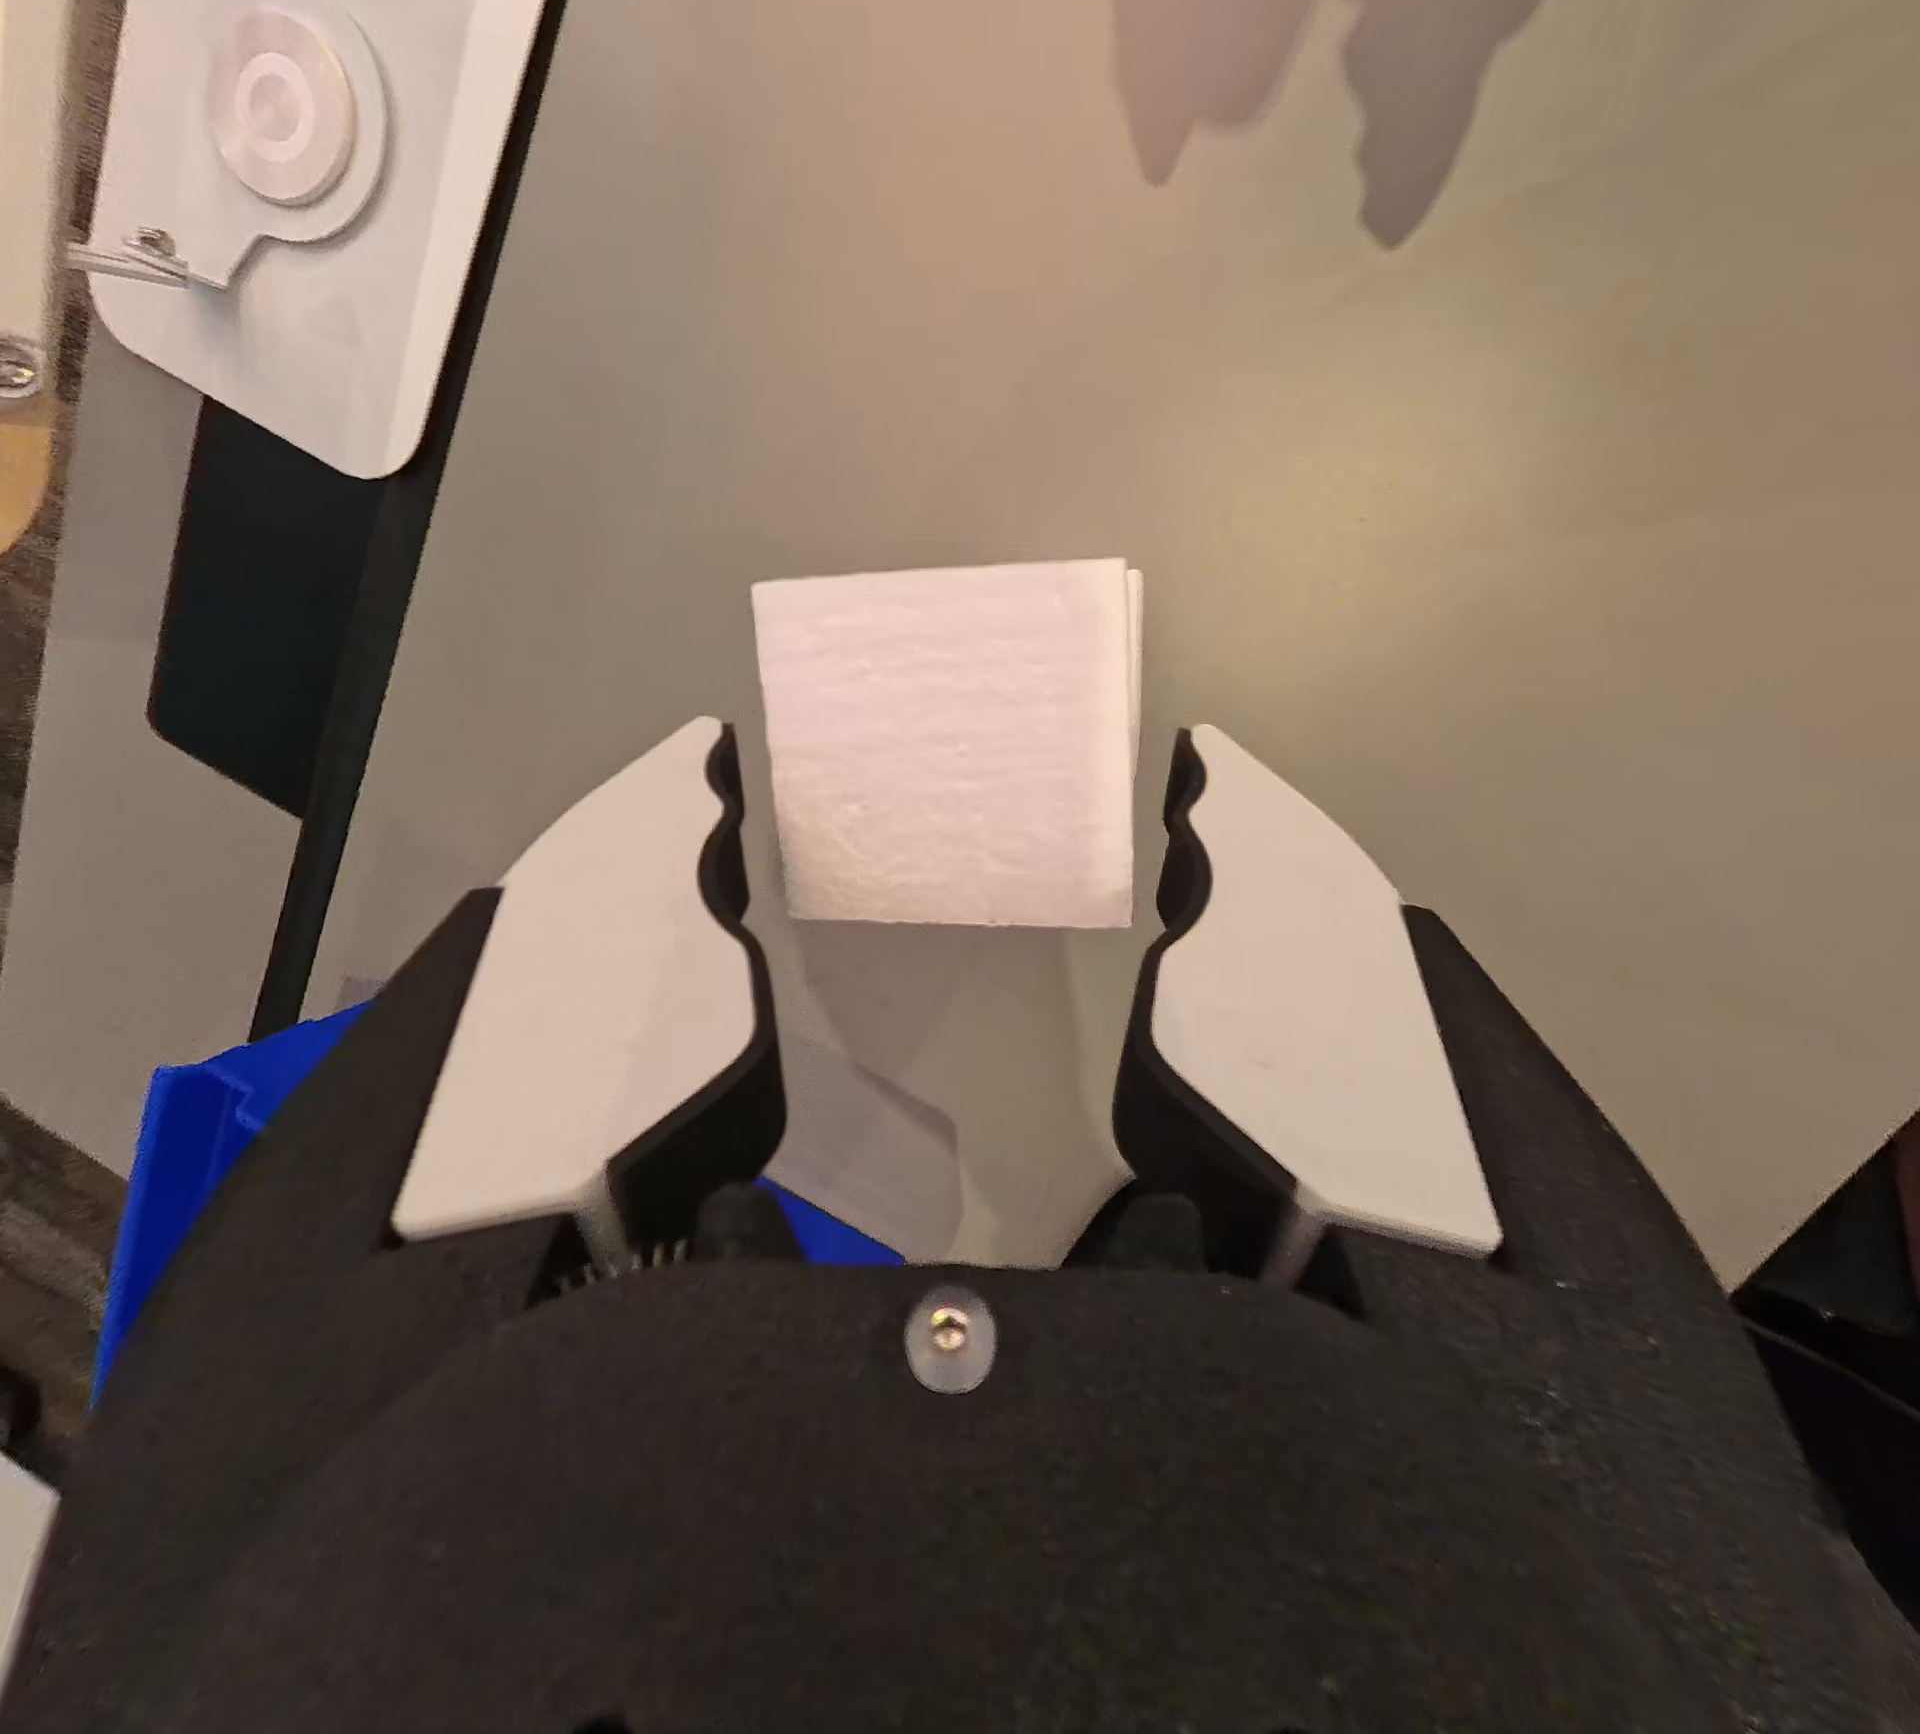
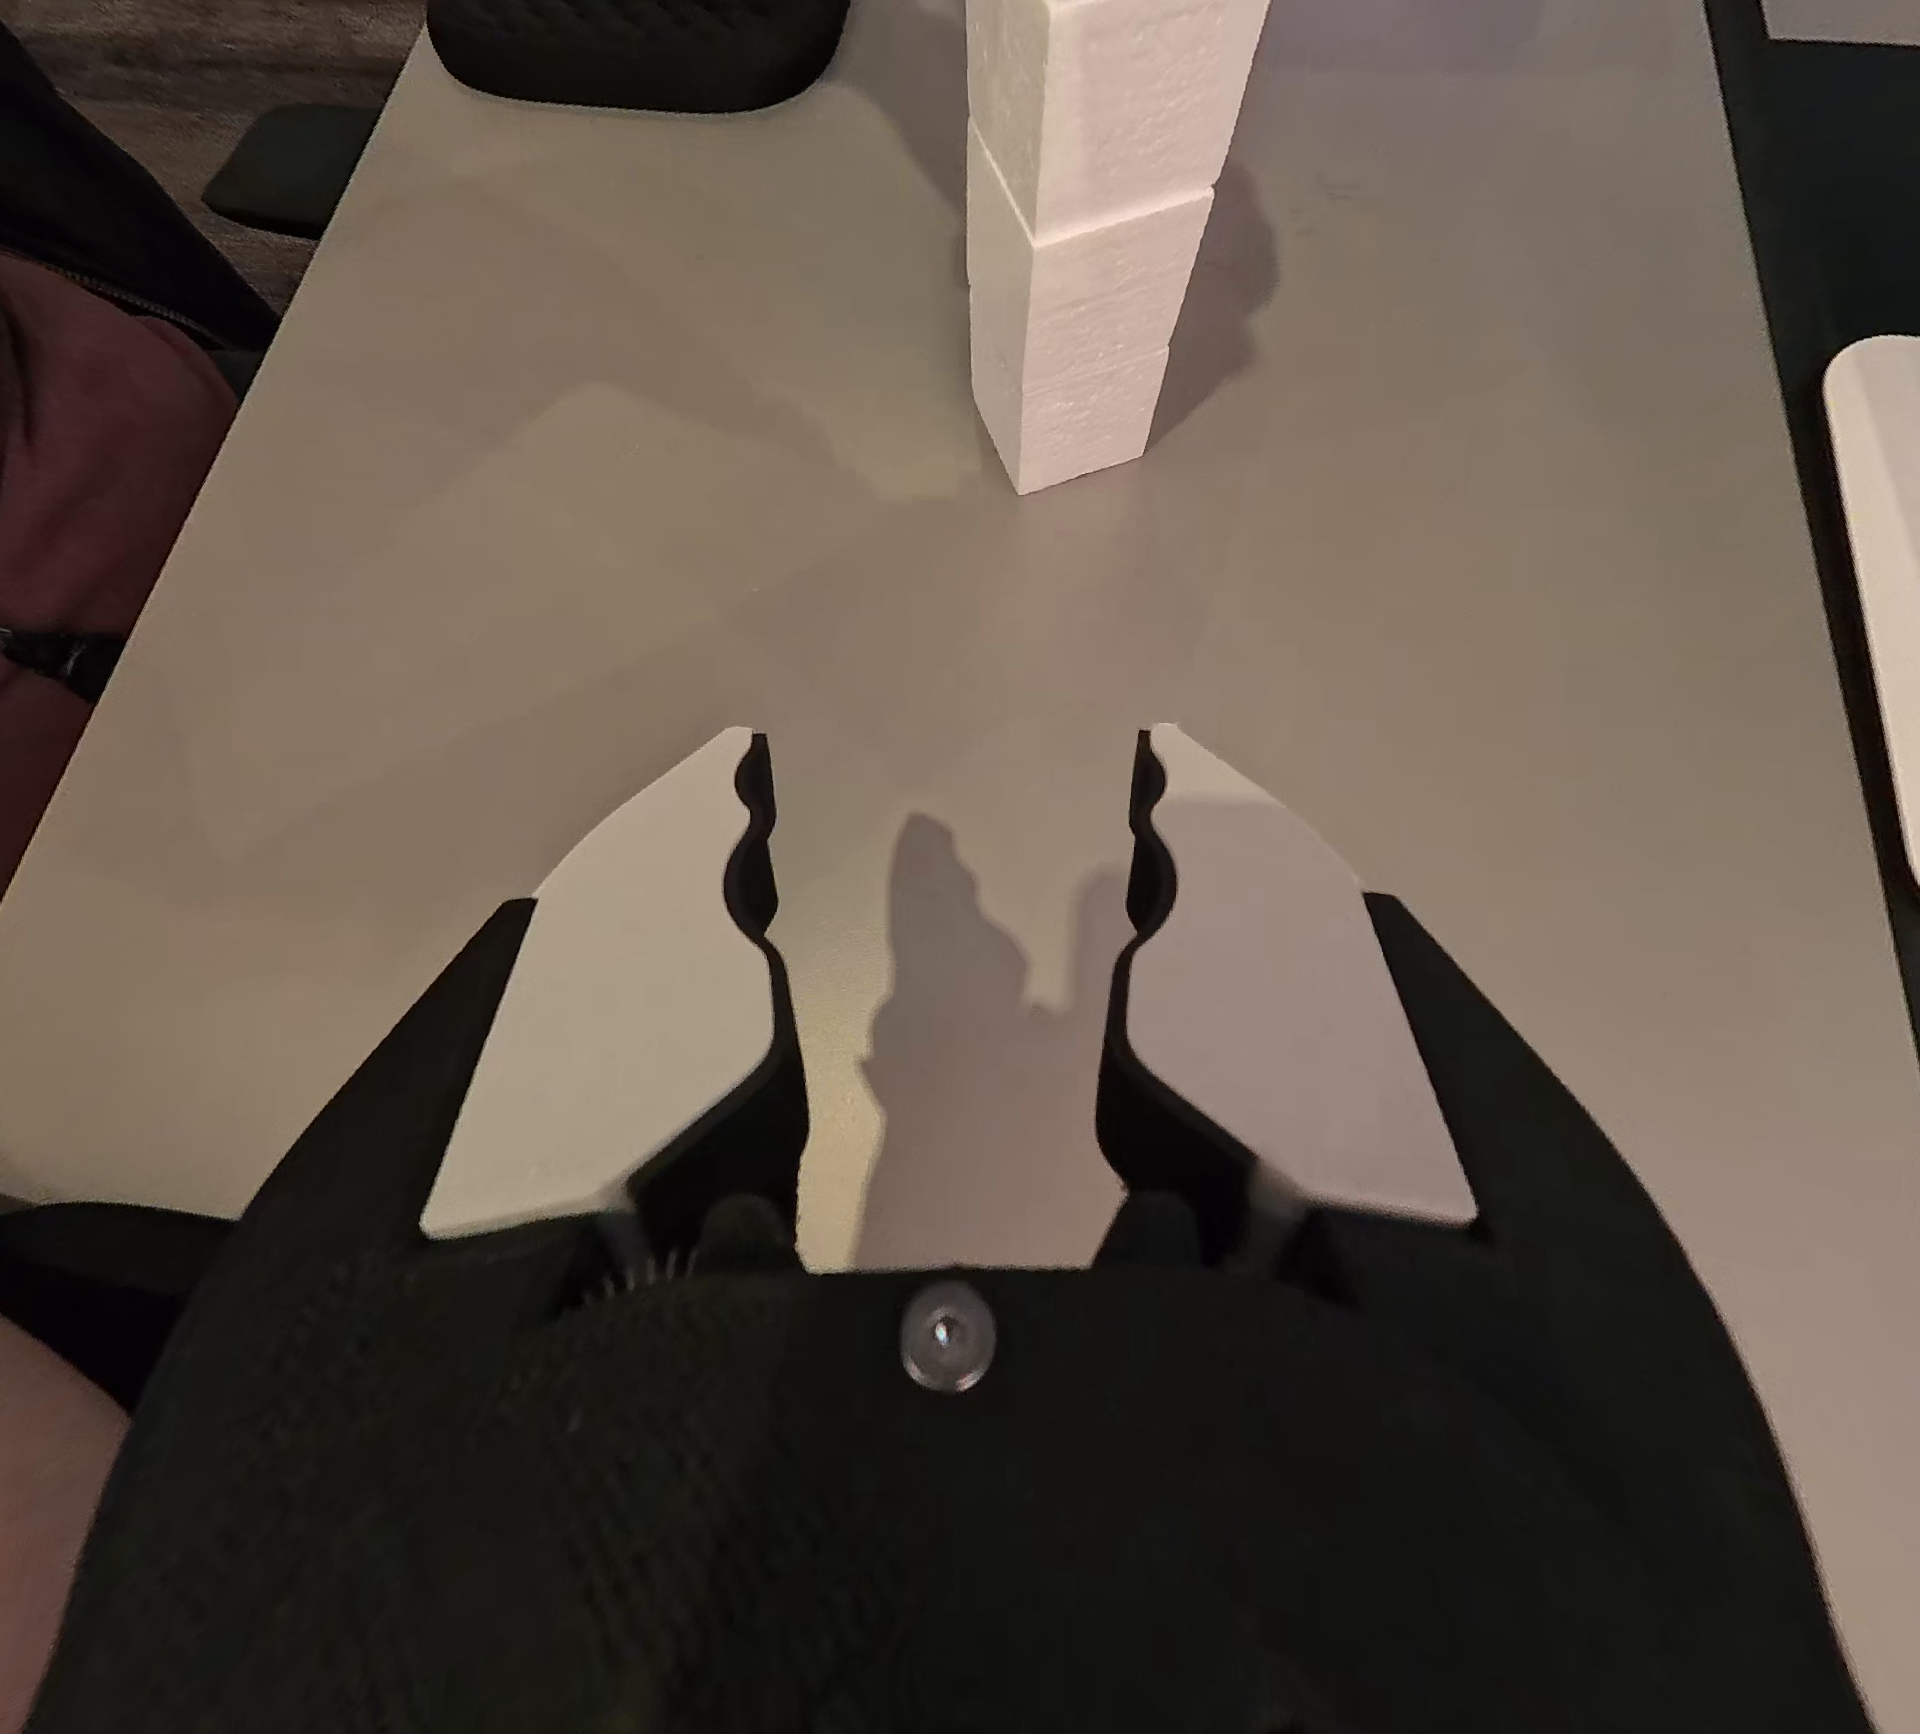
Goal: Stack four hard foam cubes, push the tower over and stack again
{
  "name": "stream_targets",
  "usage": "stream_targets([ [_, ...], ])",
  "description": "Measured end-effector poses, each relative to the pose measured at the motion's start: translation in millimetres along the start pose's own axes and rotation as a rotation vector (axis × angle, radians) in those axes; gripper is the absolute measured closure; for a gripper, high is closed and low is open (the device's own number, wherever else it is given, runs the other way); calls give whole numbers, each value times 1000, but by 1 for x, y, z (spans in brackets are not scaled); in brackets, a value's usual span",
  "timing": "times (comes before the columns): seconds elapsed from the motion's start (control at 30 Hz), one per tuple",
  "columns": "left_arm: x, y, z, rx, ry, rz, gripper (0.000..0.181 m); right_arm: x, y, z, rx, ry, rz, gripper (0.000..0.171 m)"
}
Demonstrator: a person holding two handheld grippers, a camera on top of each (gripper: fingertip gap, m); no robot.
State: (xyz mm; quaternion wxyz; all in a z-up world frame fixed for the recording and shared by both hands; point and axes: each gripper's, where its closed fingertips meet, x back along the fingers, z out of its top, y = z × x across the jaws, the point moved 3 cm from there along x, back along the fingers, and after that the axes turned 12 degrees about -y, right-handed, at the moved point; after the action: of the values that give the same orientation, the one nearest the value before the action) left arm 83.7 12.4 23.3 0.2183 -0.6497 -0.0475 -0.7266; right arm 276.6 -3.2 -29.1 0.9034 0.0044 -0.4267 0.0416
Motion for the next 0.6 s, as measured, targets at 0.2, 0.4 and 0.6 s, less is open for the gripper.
stream_targets([
  [0.2, 38, -11, -5, 101, 264, 44, 89, 2, 2, -6, -18, 8, 5, 104],
  [0.4, 74, -21, -69, 415, 764, 206, 105, 12, 6, -11, -44, 57, 5, 104],
  [0.6, -45, 29, -97, 561, 784, -245, 181, 4, 11, -23, -94, 49, 48, 106],
])
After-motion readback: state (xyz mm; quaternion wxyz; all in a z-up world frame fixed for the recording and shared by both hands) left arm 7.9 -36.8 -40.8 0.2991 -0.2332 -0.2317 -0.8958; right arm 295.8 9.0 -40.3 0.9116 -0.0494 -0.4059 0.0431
